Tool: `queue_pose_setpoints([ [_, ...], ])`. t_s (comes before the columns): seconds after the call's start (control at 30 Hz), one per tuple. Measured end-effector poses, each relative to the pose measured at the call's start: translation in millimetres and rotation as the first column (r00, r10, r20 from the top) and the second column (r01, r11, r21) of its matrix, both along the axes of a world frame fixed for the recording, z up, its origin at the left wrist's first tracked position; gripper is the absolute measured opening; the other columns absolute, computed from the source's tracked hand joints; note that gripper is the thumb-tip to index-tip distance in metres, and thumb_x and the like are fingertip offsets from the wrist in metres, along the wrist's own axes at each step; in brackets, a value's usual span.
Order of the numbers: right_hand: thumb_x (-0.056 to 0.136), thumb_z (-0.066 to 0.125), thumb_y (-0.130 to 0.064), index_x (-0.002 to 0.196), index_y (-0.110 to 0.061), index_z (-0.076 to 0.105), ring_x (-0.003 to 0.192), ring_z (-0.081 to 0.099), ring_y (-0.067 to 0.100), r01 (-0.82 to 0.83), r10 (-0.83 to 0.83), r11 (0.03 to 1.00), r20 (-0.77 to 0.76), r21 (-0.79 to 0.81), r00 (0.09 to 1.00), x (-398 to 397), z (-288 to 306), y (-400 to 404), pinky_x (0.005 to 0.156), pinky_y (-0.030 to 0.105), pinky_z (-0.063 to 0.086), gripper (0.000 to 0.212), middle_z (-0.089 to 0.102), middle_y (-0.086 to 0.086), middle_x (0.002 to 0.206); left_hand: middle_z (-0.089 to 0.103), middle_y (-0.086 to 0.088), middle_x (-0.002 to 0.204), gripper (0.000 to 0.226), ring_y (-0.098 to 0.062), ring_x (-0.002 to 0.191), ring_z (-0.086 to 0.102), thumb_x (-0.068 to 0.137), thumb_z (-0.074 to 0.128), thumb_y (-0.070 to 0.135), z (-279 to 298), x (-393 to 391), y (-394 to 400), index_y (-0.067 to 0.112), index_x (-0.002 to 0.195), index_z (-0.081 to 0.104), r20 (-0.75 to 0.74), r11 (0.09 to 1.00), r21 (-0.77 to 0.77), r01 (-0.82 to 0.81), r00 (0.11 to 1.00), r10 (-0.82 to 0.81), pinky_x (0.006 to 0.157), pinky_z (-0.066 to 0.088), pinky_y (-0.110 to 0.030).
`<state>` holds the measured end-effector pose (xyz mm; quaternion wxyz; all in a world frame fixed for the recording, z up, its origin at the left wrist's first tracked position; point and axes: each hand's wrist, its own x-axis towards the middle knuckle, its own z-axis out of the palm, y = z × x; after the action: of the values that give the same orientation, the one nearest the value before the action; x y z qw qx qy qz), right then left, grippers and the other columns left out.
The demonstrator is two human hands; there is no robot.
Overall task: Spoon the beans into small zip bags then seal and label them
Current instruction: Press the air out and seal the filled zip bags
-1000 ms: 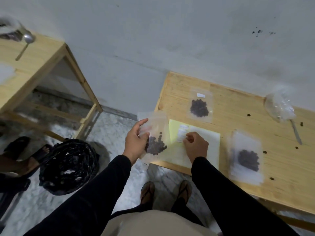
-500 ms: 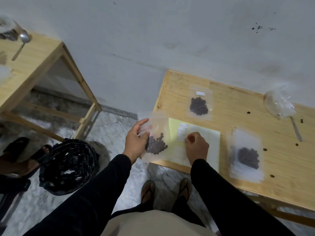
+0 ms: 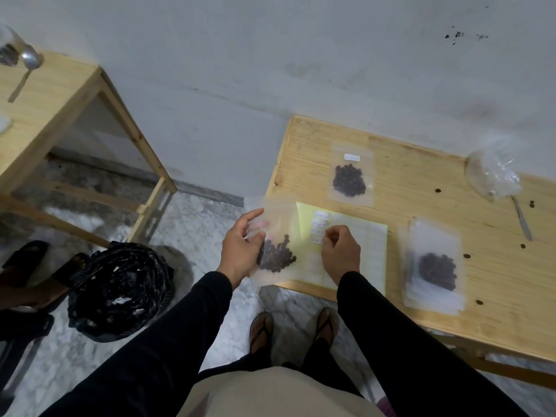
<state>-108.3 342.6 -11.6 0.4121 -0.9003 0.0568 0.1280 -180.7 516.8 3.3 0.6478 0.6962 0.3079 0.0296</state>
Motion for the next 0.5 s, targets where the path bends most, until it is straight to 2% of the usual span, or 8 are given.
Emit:
queue_pose_setpoints([
  [0.07,0.092,0.052,-0.008,0.101,-0.009,0.056,0.089,0.054,0.016,0.014,-0.012,0.997,-0.021,0.071,1.000,-1.3,7.3,-1.8,0.076,0.021,0.038,0.010,0.059,0.000,0.095,0.057,0.022,0.095,0.043,-0.005,0.096,0.056,0.091,0.053,0.001,0.3,1.2,-0.8,0.034,0.118,0.057,0.010,1.000,-0.006,-0.001,1.000,0.001,0.070,0.049,-0.010],
  [0.13,0.092,0.053,-0.008,0.095,-0.012,0.056,0.086,0.055,0.015,0.028,-0.027,0.992,-0.010,0.123,1.000,-0.9,13.8,-4.1,0.075,0.021,0.039,0.006,0.059,-0.002,0.090,0.057,0.021,0.095,0.044,-0.004,0.089,0.057,0.091,0.054,0.001,0.9,3.0,-2.3,0.036,0.117,0.057,0.019,1.000,-0.017,0.006,1.000,-0.005,0.065,0.049,-0.008],
  [0.2,0.090,0.055,-0.008,0.087,-0.017,0.056,0.085,0.059,0.019,0.040,-0.042,0.984,0.012,0.174,0.999,0.6,21.7,-6.6,0.075,0.028,0.047,0.009,0.061,-0.003,0.085,0.059,0.020,0.096,0.045,-0.008,0.087,0.058,0.090,0.054,0.001,2.0,5.7,-4.8,0.038,0.116,0.057,0.025,0.999,-0.038,0.014,1.000,-0.013,0.070,0.052,-0.015],
  [0.27,0.089,0.057,-0.007,0.080,-0.021,0.056,0.084,0.063,0.023,0.045,-0.053,0.967,0.026,0.252,0.998,1.6,33.2,-7.7,0.081,0.037,0.054,0.017,0.063,-0.001,0.082,0.061,0.019,0.100,0.046,-0.010,0.098,0.060,0.089,0.055,0.001,2.7,8.9,-8.2,0.040,0.114,0.058,0.039,0.999,-0.038,0.033,0.999,-0.032,0.084,0.053,-0.024],
  [0.33,0.086,0.060,-0.006,0.077,-0.022,0.057,0.082,0.064,0.022,0.028,-0.051,0.947,0.064,0.320,0.997,2.1,46.8,-7.0,0.082,0.040,0.055,0.019,0.064,-0.001,0.080,0.064,0.011,0.113,0.047,-0.008,0.106,0.059,0.089,0.055,0.002,5.9,13.0,-12.7,0.042,0.114,0.058,0.071,0.997,-0.037,0.071,0.995,-0.068,0.091,0.051,-0.025],
  [0.4,0.083,0.065,-0.007,0.077,-0.021,0.058,0.077,0.063,0.017,-0.017,-0.028,0.937,0.123,0.349,0.992,3.2,60.5,-3.7,0.079,0.036,0.055,0.016,0.065,-0.002,0.078,0.061,0.004,0.122,0.047,-0.008,0.103,0.059,0.089,0.055,0.002,10.8,17.9,-17.9,0.041,0.117,0.058,0.101,0.993,-0.043,0.107,0.990,-0.103,0.087,0.052,-0.021],
  [0.5,0.077,0.071,-0.008,0.077,-0.020,0.057,0.067,0.059,0.006,-0.054,-0.013,0.936,0.188,0.349,0.982,4.3,78.7,3.4,0.071,0.022,0.051,0.018,0.064,-0.005,0.077,0.059,0.004,0.125,0.047,-0.013,0.105,0.058,0.088,0.055,0.002,21.2,26.3,-25.8,0.038,0.118,0.059,0.141,0.989,-0.045,0.144,0.981,-0.136,0.092,0.050,-0.027],
])
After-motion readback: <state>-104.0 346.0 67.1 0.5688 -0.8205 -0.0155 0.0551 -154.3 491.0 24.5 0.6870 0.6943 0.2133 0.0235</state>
